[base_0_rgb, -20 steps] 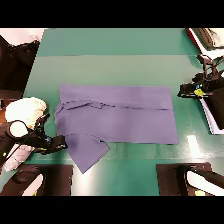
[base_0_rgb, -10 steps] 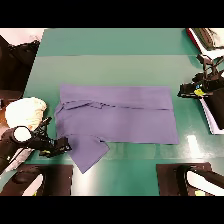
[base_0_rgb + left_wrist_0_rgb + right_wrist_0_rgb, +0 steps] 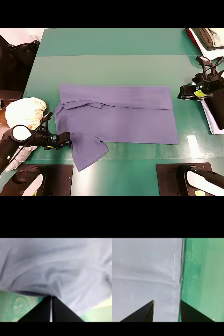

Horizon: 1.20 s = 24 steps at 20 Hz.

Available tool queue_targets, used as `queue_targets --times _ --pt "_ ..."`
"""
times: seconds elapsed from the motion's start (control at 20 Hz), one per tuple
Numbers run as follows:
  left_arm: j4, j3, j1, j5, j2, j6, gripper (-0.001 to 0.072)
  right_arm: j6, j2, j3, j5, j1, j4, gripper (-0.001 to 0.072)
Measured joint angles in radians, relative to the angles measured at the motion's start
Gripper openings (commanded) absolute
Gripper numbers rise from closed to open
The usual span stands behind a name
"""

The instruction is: Fold the shirts.

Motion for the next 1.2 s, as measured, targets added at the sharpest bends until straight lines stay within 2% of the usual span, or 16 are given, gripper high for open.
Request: queue_targets --times 0.2,0.45,0.75,1.05,1.1,1.15,1.2 --pt "0.008 0.114 0.000 -0.070 0.000 0.043 0.0028 0.000 0.032 -0.068 0.062 0.000 -0.007 0.0380" --pt "0.027 0.247 0.000 -0.126 0.000 0.075 0.0029 0.000 0.136 -0.285 0.064 -0.023 -0.037 0.0382" --pt "0.043 0.285 0.000 -0.144 0.000 0.095 0.0029 -0.040 0.189 -0.503 0.066 -0.149 0.014 0.0382" --pt "0.046 0.291 0.000 -0.146 0.000 0.108 0.0029 -0.068 0.196 -0.607 0.040 -0.185 0.068 0.0373" --pt "0.047 0.291 0.000 -0.146 0.000 0.109 0.0030 -0.070 0.197 -0.616 0.040 -0.187 0.071 0.0308" --pt "0.048 0.291 0.000 -0.146 0.000 0.109 0.0030 -0.072 0.197 -0.621 0.039 -0.188 0.074 0.0214" --pt "0.048 0.291 0.000 -0.146 0.000 0.109 0.0029 -0.072 0.197 -0.625 0.039 -0.189 0.076 0.0069"
